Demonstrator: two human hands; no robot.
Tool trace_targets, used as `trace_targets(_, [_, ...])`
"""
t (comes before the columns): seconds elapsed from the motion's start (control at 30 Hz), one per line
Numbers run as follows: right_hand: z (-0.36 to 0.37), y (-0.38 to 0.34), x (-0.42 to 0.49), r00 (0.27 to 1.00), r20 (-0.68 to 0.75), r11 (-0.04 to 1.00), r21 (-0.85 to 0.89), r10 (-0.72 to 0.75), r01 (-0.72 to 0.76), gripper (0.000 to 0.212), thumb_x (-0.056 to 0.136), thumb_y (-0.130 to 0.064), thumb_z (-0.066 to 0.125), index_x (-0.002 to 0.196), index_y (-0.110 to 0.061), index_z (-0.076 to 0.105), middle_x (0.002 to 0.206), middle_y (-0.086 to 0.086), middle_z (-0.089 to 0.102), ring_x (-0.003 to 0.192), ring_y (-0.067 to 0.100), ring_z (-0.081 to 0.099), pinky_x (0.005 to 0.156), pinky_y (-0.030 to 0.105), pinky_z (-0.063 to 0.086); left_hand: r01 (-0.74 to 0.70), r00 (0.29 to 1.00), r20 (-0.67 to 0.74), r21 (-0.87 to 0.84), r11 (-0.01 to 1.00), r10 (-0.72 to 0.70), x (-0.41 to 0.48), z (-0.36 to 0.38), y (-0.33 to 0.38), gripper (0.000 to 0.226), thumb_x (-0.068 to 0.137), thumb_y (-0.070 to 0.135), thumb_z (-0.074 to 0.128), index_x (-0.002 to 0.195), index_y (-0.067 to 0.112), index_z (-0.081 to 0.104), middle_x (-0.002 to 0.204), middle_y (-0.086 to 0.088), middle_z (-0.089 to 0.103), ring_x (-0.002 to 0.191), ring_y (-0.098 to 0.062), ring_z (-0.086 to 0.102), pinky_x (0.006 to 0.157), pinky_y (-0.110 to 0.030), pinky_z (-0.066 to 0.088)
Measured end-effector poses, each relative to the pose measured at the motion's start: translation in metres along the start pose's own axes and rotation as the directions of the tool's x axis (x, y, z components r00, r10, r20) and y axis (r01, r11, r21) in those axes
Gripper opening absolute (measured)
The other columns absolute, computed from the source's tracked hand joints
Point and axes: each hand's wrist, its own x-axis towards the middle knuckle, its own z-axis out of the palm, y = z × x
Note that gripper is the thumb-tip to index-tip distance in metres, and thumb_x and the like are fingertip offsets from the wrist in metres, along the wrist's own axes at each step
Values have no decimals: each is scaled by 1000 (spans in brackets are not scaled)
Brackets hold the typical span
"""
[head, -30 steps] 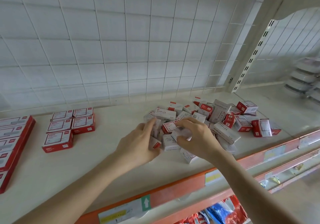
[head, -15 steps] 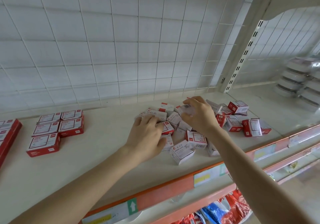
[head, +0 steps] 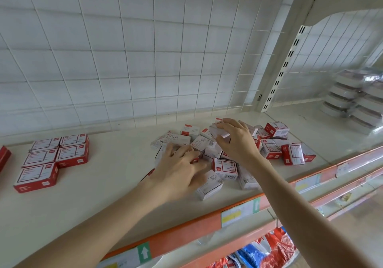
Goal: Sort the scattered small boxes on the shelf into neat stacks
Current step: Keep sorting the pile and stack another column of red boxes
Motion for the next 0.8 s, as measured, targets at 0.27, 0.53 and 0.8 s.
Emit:
trace_targets(0.27, [10,0,-17,985,-151,994,63,-81,91,25,79,-8,65,105,-6,67,119,13,59,114,37,46,92,43,39,-12,991,131,8,1000,11,-2,6,24,75,77,58,12,135,21,43,134,-1,52,138,-25,27,112,-49,12])
trace_targets(0.53, [19,-20,-41,946,-228,946,178,-229,272,24,77,-17,50,79,-4,71,88,7,67,79,26,64,66,26,52,-83,996,-29,-44,996,81,-19,8,10,46,72,49,36,90,24,70,74,9,68,80,-18,67,62,-30,55])
trace_targets(0.8, [20,-34,-63,964,96,907,373,-248,196,26,76,-18,55,94,-10,71,83,-3,65,75,-7,50,72,1,36,-48,999,-9,-60,997,48,-41,10,-11,49,80,55,35,89,21,70,87,4,67,85,-18,66,66,-31,55])
